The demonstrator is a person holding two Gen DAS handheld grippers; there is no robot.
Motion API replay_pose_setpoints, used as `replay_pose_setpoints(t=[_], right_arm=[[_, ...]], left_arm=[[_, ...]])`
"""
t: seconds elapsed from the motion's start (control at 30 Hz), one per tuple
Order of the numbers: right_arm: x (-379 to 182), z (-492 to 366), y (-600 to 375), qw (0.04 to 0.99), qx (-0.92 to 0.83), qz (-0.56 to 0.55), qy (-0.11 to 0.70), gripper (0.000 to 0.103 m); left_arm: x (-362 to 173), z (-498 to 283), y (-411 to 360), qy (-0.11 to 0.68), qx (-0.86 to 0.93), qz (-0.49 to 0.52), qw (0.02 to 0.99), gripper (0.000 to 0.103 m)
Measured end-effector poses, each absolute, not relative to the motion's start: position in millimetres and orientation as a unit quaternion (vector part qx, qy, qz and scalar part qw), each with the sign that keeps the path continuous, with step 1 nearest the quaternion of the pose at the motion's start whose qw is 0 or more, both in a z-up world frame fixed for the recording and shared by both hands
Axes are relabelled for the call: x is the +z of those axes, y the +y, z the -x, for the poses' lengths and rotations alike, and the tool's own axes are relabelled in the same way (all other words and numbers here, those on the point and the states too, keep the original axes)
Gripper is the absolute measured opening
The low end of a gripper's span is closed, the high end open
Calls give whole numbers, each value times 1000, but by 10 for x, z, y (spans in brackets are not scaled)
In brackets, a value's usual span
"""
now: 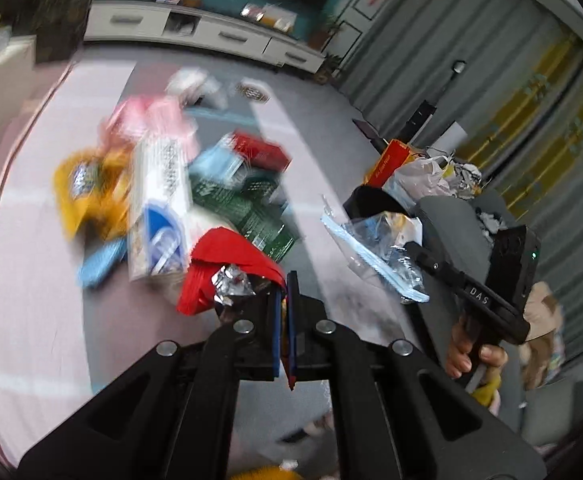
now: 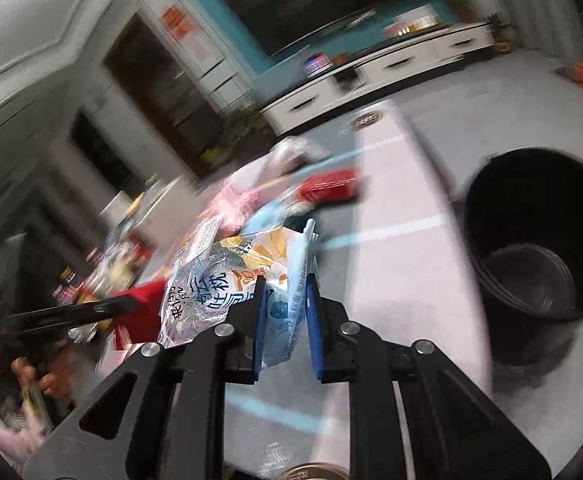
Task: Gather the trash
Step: 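Carry both items to the black bin and open both tools to drop them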
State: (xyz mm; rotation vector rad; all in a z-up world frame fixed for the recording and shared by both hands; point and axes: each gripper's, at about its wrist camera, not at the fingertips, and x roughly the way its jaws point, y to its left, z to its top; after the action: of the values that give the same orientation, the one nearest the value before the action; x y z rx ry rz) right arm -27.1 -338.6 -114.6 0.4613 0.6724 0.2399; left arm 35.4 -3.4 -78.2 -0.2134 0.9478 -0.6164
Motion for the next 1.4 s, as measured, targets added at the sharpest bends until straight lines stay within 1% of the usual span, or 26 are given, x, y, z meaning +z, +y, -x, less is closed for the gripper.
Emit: replay_pose_setpoints(t=[0.2,0.37,0.5,0.6,0.67,0.7,0.73,0.77,0.8,0.83,0.87,0.93,0.97,1.0,1.03,1.07,1.1,1.17,1.23,1.4], right_arm=[[-1100,416,-3854,934,-28,-217,284,20],[-1093,450,-4190,936,-103,-208,264,20],[-1287,300,-4416,919,-158,-209,295,20],[-1409,202,-4538,909,-183,-206,313,21],[-1501,122,-4592,902,-192,-210,324,23],[-1539,102,-4624,898,-197,-213,331,25],[-1564,83,-4654,895,-201,-216,335,29],[-1623,61,-4689,889,-206,-221,343,30],[-1642,54,-4717,886,-208,-225,347,33],[-1675,43,-4750,882,-210,-233,352,37],[-1697,41,-4777,878,-213,-239,355,39],[-1708,50,-4833,874,-218,-248,355,45],[-1710,68,-4851,873,-221,-251,355,47],[-1697,80,-4856,873,-222,-253,353,52],[-1693,98,-4865,873,-223,-255,351,54],[-1687,114,-4865,872,-224,-257,350,54],[-1682,110,-4871,872,-225,-259,350,55],[-1669,111,-4886,870,-222,-265,350,55],[-1651,131,-4864,871,-215,-272,347,55],[-1534,138,-4681,885,-194,-259,335,56]], left_arm=[[-696,-720,-1041,444,-319,44,836,4],[-701,-883,-2017,436,-363,9,824,4],[-864,-1018,-2744,445,-381,-17,810,4],[-1069,-1155,-3014,466,-381,-21,798,5],[-1243,-1230,-3184,481,-377,-24,791,5],[-1312,-1278,-3234,486,-373,-26,790,7],[-1367,-1313,-3271,492,-372,-28,787,10],[-1404,-1344,-3300,496,-372,-25,784,20],[-1454,-1376,-3327,501,-371,-20,782,38],[-1485,-1395,-3338,504,-373,-17,779,47],[-1504,-1413,-3350,506,-373,-15,777,53],[-1528,-1432,-3364,510,-373,-15,775,55],[-1516,-1435,-3338,510,-376,-12,774,62],[-1499,-1429,-3330,508,-379,-7,773,71],[-1472,-1415,-3304,504,-382,-3,775,74],[-1435,-1396,-3265,498,-386,1,777,79],[-1390,-1369,-3242,493,-389,5,779,87],[-1301,-1320,-3131,481,-394,22,782,99],[-1168,-1233,-2950,461,-399,43,791,100],[-835,-962,-2471,407,-410,59,814,100]])
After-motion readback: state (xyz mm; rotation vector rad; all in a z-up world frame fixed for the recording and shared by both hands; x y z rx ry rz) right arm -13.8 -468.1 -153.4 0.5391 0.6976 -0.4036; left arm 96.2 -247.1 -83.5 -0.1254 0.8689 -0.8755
